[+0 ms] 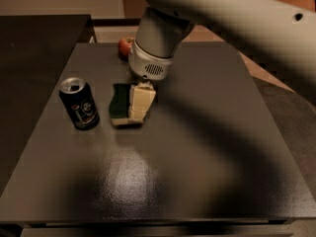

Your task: Move sponge near pepsi can

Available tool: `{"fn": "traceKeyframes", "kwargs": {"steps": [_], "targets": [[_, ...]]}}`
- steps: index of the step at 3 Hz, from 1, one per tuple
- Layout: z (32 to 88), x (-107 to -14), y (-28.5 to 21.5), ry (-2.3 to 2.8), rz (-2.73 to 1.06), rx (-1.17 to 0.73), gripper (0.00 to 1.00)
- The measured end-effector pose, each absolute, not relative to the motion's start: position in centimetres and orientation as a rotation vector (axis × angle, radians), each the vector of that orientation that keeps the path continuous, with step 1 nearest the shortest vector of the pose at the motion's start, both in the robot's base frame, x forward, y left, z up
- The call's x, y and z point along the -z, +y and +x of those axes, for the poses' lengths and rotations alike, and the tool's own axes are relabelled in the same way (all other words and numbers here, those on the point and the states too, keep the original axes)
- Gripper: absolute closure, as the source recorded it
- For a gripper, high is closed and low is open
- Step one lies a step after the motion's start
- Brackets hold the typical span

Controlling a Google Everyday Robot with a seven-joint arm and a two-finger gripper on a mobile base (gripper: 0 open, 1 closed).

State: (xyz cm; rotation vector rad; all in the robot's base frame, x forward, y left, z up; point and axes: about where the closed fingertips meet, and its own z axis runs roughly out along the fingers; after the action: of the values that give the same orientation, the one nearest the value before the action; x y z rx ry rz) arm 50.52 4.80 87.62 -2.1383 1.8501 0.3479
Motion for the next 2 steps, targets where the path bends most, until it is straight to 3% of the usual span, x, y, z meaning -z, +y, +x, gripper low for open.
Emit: {"fn": "traceKeyframes", "kwargs": {"steps": [2], "targets": [[50.37,-86.92,5.53,1.837,-2.164,-0.343,0.36]]}}
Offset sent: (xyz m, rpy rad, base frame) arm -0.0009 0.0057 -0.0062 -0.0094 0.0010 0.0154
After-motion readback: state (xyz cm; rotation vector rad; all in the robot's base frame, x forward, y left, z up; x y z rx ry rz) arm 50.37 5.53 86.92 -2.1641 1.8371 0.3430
